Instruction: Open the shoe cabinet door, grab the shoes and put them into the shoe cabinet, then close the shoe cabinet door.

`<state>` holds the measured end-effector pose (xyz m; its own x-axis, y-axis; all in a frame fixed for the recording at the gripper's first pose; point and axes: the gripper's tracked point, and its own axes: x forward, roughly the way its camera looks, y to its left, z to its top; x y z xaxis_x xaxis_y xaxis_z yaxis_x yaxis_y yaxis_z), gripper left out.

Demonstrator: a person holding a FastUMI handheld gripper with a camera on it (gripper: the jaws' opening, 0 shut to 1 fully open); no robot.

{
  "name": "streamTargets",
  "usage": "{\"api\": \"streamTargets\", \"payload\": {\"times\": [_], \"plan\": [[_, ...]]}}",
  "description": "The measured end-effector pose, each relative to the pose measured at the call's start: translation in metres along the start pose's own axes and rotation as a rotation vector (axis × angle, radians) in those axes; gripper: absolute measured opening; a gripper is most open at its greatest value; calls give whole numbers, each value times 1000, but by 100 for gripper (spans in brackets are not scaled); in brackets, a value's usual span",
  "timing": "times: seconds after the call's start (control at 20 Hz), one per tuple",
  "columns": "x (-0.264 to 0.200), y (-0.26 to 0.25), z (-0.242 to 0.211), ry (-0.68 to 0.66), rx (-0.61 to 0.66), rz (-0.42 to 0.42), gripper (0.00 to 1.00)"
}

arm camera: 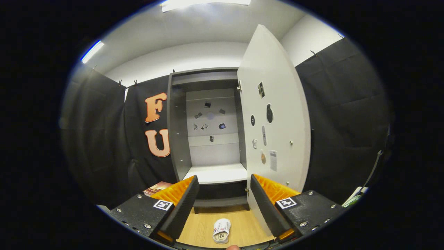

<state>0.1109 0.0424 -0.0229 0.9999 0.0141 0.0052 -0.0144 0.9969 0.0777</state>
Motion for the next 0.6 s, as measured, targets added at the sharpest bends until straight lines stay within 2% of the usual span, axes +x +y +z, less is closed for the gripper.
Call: {"api": "streamTargets", "payload": {"times": [0.3, 0.6], "plan": [[17, 33, -36, 76, -31, 8, 93], [40, 57, -125, 250, -18, 8, 93]]}}
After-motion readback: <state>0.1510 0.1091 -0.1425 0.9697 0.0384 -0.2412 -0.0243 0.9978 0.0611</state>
